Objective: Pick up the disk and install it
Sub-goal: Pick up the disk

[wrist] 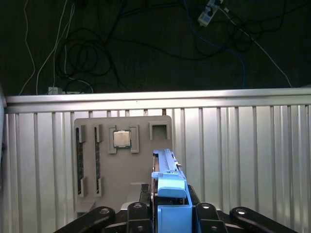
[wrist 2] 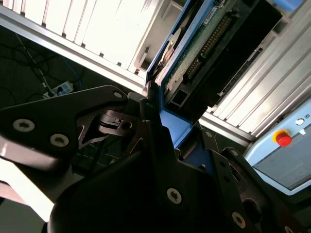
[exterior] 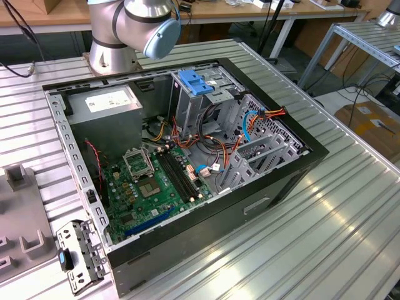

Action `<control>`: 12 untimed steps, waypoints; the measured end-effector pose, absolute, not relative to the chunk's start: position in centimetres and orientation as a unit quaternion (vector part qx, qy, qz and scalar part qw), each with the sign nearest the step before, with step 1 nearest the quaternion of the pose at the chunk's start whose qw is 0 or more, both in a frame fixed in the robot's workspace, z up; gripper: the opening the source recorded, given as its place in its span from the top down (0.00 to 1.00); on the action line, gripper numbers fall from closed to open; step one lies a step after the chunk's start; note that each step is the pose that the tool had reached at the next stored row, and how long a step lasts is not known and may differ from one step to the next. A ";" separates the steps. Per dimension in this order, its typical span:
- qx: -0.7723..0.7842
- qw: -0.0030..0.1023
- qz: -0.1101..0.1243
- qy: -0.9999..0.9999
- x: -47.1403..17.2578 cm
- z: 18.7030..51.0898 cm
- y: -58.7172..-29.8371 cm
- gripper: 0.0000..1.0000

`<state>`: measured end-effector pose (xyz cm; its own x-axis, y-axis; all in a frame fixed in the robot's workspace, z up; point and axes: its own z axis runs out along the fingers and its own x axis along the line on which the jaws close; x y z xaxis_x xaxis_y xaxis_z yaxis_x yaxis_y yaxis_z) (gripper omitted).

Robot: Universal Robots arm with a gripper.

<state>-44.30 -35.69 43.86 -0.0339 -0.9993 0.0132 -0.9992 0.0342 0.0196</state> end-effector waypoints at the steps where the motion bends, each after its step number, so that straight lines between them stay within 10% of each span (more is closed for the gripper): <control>1: 0.695 0.012 -0.002 -0.719 -44.3 44.0 -35.7 0.63; 12: 0.695 0.012 -0.003 -0.719 -44.3 44.5 -35.7 0.63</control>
<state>-44.28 -35.69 44.53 -0.0340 -0.9993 0.0132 -0.9992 0.0343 0.0198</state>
